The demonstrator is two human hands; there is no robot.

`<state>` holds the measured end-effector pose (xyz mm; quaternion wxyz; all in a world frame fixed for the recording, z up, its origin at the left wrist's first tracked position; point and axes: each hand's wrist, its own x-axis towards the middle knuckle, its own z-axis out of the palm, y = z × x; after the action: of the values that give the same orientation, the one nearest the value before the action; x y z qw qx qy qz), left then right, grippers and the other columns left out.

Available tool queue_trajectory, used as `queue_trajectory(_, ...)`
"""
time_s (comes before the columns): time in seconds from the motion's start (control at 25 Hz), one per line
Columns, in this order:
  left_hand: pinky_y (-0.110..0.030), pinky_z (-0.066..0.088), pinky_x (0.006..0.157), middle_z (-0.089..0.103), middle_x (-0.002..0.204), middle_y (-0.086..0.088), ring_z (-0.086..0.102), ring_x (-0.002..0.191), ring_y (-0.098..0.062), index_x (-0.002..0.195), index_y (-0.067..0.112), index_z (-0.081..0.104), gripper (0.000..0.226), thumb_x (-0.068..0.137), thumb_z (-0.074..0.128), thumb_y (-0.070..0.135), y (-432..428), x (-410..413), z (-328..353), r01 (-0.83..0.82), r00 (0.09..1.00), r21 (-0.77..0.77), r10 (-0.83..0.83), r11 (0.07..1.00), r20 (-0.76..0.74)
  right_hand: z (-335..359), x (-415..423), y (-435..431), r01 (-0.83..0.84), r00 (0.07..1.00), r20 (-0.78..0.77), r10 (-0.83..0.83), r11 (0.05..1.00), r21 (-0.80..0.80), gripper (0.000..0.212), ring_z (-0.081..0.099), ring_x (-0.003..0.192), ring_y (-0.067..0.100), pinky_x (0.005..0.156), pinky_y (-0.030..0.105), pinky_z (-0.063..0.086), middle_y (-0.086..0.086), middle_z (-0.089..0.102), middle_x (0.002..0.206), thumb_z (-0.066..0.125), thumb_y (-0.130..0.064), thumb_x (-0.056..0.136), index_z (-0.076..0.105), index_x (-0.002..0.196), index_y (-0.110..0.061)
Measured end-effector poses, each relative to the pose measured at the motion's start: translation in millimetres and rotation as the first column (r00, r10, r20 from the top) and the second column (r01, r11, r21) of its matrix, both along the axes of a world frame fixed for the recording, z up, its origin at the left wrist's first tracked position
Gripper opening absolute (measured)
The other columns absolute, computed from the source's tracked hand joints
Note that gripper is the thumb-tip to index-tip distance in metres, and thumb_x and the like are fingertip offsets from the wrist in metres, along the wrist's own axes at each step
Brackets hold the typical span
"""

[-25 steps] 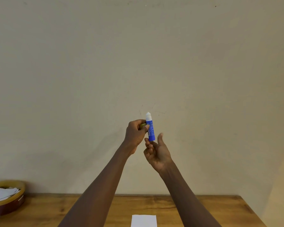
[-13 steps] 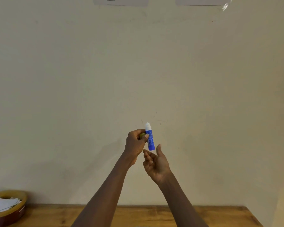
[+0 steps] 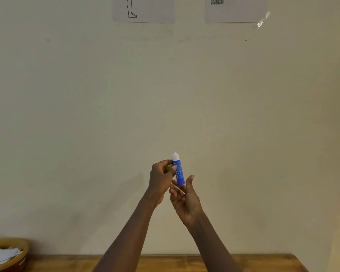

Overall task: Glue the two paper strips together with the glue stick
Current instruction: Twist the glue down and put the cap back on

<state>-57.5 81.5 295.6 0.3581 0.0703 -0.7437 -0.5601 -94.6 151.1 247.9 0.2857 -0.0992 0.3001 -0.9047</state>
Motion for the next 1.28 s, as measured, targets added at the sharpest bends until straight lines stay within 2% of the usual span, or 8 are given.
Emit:
queue_trajectory(0.16, -0.041, 0.05, 0.084, 0.062, 0.088, -0.014, 0.056, 0.082, -0.028, 0.1, 0.0, 0.061, 0.018, 0.087, 0.05, 0.005, -0.1, 1.7, 4.9, 0.013, 1.0, -0.003, -0.013, 1.0, -0.019, 6.0, 0.6, 1.4, -0.048, 0.996, 0.066, 0.052, 0.997, -0.063, 0.031, 0.05, 0.032, 0.006, 0.034, 0.012, 0.044, 0.002, 0.059, 0.044, 0.049, -0.031, 0.087, 0.058, 0.083, -0.002)
queue_trajectory(0.36, -0.046, 0.049, 0.088, 0.062, 0.092, -0.016, 0.057, 0.086, -0.031, 0.104, -0.001, 0.06, 0.02, 0.087, 0.049, 0.004, -1.9, -0.2, 5.1, 0.007, 1.0, 0.004, -0.007, 1.0, -0.006, 0.6, 4.3, 0.9, -0.012, 0.998, 0.054, 0.023, 0.979, -0.203, 0.03, 0.071, 0.064, 0.015, 0.064, 0.024, 0.058, 0.014, 0.071, 0.077, 0.056, -0.022, 0.083, 0.059, 0.099, 0.003)
queue_trajectory(0.44, -0.048, 0.048, 0.09, 0.061, 0.09, -0.016, 0.055, 0.085, -0.031, 0.104, -0.001, 0.059, 0.02, 0.087, 0.05, 0.005, -4.2, -0.2, 3.8, 0.005, 1.0, 0.003, -0.005, 1.0, -0.006, 0.9, 2.9, 3.0, -0.048, 0.992, 0.106, 0.063, 0.99, -0.134, 0.045, 0.068, 0.053, 0.015, 0.052, 0.022, 0.058, 0.015, 0.07, 0.066, 0.053, -0.037, 0.084, 0.058, 0.093, 0.006)
queue_trajectory(0.56, -0.048, 0.049, 0.093, 0.062, 0.092, -0.018, 0.058, 0.088, -0.033, 0.104, -0.002, 0.059, 0.021, 0.087, 0.05, 0.004, -3.5, 0.0, 4.2, 0.004, 1.0, -0.002, -0.004, 1.0, -0.005, 2.2, 1.8, 5.3, -0.071, 0.986, 0.146, 0.086, 0.992, -0.105, 0.033, 0.058, 0.036, 0.007, 0.038, 0.014, 0.05, 0.008, 0.064, 0.045, 0.05, -0.029, 0.087, 0.055, 0.088, 0.003)
queue_trajectory(0.72, -0.046, 0.05, 0.092, 0.064, 0.097, -0.023, 0.059, 0.094, -0.04, 0.107, -0.002, 0.058, 0.023, 0.087, 0.049, 0.004, -3.8, -1.7, 3.9, 0.007, 1.0, -0.029, -0.008, 1.0, -0.005, -5.5, -0.4, 4.6, -0.017, 0.991, 0.127, 0.043, 0.979, -0.205, 0.023, 0.063, 0.044, 0.008, 0.042, 0.017, 0.053, 0.013, 0.066, 0.061, 0.05, -0.013, 0.087, 0.056, 0.102, 0.004)
queue_trajectory(0.92, -0.038, 0.049, 0.087, 0.062, 0.095, -0.017, 0.058, 0.09, -0.032, 0.108, -0.002, 0.058, 0.023, 0.087, 0.05, 0.004, -10.9, -1.3, -1.2, 0.029, 1.0, 0.006, -0.029, 1.0, 0.002, -9.5, -13.8, 11.2, 0.037, 0.968, -0.252, 0.003, 0.987, 0.155, 0.03, 0.067, 0.068, 0.015, 0.06, 0.024, 0.057, 0.006, 0.07, 0.077, 0.051, -0.036, 0.086, 0.062, 0.097, -0.01)
queue_trajectory(1.08, -0.039, 0.049, 0.091, 0.064, 0.109, -0.022, 0.06, 0.095, -0.031, 0.111, -0.002, 0.057, 0.028, 0.084, 0.056, 0.007, -10.0, -3.6, -1.6, 0.041, 0.999, 0.001, -0.041, 0.999, 0.021, -0.1, -21.5, 14.1, 0.396, 0.691, -0.714, -0.107, 0.883, 0.251, 0.011, 0.06, 0.073, 0.014, 0.068, 0.018, 0.053, 0.005, 0.066, 0.081, 0.06, -0.021, 0.082, 0.065, 0.089, -0.014)
queue_trajectory(1.28, -0.037, 0.048, 0.093, 0.061, 0.12, -0.018, 0.059, 0.103, -0.026, 0.12, 0.003, 0.052, 0.043, 0.079, 0.063, 0.011, -10.3, -5.4, 2.7, 0.058, 0.998, 0.006, -0.058, 0.998, 0.018, 4.6, -27.1, 21.5, 0.511, 0.599, -0.787, -0.146, 0.827, 0.236, 0.01, 0.059, 0.065, 0.018, 0.065, 0.023, 0.053, 0.012, 0.066, 0.077, 0.065, -0.01, 0.078, 0.065, 0.086, -0.017)
